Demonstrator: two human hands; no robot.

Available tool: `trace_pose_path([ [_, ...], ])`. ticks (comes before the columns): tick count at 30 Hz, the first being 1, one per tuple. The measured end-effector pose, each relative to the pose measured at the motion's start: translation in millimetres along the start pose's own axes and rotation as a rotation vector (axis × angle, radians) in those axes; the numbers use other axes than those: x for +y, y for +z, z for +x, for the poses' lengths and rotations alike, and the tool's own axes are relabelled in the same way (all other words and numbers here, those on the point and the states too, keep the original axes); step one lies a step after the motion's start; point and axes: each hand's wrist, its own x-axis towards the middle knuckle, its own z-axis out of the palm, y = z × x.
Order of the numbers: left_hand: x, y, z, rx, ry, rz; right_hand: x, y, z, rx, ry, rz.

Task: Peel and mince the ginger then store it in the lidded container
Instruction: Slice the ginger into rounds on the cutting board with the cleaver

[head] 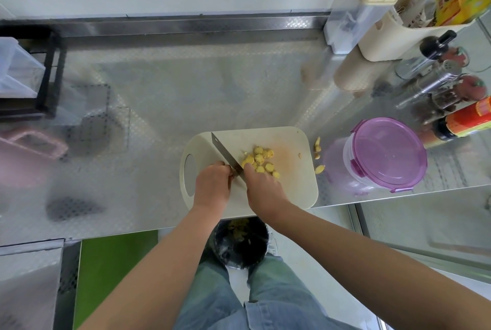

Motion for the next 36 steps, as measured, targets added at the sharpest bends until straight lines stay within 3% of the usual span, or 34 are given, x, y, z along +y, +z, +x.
trace_pose_path([
  [15, 6.4, -0.1, -4.3, 0.033, -0.043, 0.155, 7.1, -11.4, -4.5, -0.017, -0.010, -0.002],
  [36, -5.2, 1.7, -0.2, 0.033, -0.016, 0.010, -6.3, -6.3, 30.1, -0.014, 0.027, 0.050],
])
